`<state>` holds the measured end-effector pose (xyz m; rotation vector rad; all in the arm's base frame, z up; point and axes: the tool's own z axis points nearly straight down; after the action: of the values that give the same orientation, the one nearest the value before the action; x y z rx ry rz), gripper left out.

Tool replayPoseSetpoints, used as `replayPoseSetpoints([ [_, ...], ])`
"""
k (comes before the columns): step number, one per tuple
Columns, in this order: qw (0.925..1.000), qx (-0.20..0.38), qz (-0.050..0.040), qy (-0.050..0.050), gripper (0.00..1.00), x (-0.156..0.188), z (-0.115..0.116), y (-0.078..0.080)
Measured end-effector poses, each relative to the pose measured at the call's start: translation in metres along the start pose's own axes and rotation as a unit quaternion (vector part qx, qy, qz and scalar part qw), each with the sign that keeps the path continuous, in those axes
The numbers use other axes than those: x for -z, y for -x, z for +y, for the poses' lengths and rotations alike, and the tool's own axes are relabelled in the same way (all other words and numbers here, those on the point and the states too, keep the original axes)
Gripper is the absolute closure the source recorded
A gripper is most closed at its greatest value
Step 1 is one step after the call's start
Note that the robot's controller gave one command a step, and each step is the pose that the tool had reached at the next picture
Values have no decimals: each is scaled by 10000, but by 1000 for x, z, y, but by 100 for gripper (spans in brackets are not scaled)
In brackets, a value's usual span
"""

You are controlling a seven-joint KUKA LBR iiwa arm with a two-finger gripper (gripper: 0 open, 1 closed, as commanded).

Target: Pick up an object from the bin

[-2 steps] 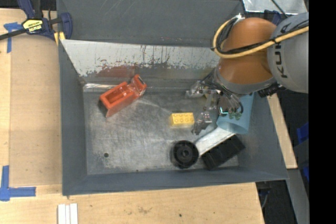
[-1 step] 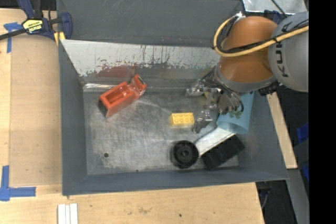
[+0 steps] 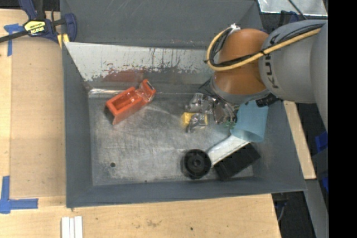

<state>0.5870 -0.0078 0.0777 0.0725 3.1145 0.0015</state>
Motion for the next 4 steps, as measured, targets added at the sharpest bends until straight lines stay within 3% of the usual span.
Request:
replayPoseSetpoints([
  [1,10000,1,0,0,100,0,0,0],
  [2,9998,179,115,-7,100,102,4,11],
  [3,9998,181,115,-7,100,102,4,11],
  [4,9763,2162,110,11,100,-3,40,19],
])
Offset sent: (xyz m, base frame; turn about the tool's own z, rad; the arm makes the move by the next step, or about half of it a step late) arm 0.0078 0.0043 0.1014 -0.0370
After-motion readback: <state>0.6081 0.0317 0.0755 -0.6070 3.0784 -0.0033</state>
